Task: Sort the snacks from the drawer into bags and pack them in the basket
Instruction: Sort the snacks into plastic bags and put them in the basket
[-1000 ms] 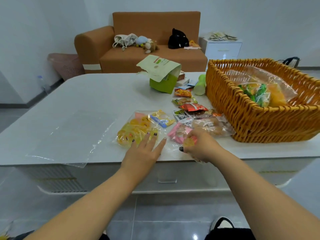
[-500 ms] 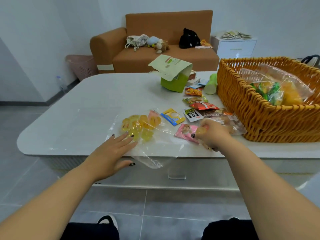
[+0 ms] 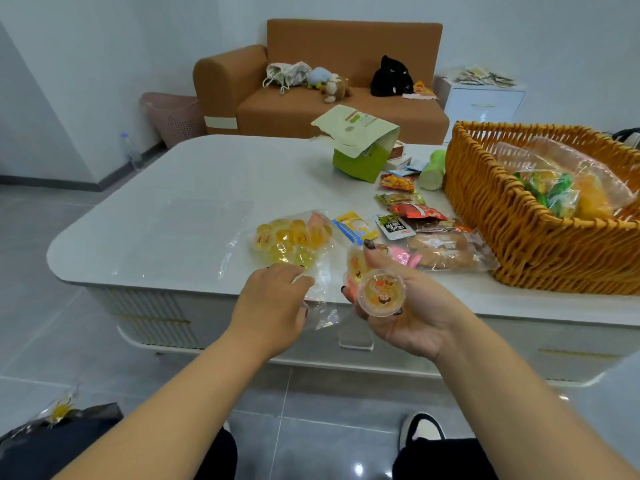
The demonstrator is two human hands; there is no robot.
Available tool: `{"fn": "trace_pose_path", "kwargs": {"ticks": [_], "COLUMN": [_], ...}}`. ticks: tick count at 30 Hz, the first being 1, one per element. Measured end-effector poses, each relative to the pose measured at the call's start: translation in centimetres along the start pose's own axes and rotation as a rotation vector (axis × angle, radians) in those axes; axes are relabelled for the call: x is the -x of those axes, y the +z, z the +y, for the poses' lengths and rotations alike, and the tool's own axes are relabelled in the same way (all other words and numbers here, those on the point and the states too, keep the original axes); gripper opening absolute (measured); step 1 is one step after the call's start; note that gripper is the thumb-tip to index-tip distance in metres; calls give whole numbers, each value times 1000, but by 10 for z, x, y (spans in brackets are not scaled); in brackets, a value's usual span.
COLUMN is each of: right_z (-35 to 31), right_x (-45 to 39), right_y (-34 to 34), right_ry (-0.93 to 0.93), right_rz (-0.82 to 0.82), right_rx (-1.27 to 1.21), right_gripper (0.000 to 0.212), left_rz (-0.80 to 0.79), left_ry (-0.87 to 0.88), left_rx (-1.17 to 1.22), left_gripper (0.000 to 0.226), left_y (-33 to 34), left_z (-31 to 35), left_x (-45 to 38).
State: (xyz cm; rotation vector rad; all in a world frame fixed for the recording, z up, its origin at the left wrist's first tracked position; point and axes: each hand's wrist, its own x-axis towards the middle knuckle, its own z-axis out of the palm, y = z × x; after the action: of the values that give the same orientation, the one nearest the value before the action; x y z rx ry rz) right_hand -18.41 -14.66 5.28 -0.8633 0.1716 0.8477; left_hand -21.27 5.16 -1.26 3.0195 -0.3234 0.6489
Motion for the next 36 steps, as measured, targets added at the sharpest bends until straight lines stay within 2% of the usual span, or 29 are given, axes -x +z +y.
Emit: {"fn": "trace_pose_path", "kwargs": {"ticks": [2, 5, 6, 7, 9, 13, 17, 19, 22, 23, 24, 26, 28, 32, 36], "right_z": [10, 23, 26, 28, 30, 31, 31, 32, 37, 39, 41, 38, 33, 35, 52], "right_x": [-8, -24, -29, -33, -40, -50, -67, -73, -79, -82, -88, -101, -111, -112, -112], "right_y": [1, 1, 1, 2, 6, 18, 25, 30, 45, 49, 51, 49, 44, 40, 41], "right_ry": [49, 60, 56, 47, 35, -29, -122, -172, -185, -200, -236, -341, -422, -443, -475], "right_rz": [0, 24, 51, 85, 158, 236, 345, 408, 337, 328, 354, 473, 589, 551, 436], "right_rx": [126, 315, 365, 407, 445, 316, 291, 258, 8, -32, -16, 128, 350, 832, 1016], "right_gripper": [15, 37, 38, 34, 22, 15, 29, 28, 3, 3, 13, 43, 58, 52, 45], "left_rz": [40, 56, 50, 53, 33, 143, 235, 246, 257, 265, 272, 283, 291, 302, 295], "left_ry": [-31, -166, -227, -290, -392, -352, -328, -318, -309, -306, -302, -296, -292, -289, -305], "left_rx": [-17, 3, 33, 67, 110, 144, 169, 173, 182, 185, 187, 192, 193, 196, 221], "left_gripper": [41, 23, 14, 4, 12, 12, 14, 14, 17, 17, 17, 17, 18, 16, 14], "left_y": [-1, -6, -9, -12, -15, -20, -20, -21, -22, -22, -23, -23, -24, -23, -22], "left_z": [-1, -5, -6, -7, -9, -10, -14, -15, -15, -15, -16, -17, -17, -17, -21], "left_x": [-2, -1, -1, -1, -2, 0, 2, 2, 2, 1, 1, 0, -1, -2, 0]}}
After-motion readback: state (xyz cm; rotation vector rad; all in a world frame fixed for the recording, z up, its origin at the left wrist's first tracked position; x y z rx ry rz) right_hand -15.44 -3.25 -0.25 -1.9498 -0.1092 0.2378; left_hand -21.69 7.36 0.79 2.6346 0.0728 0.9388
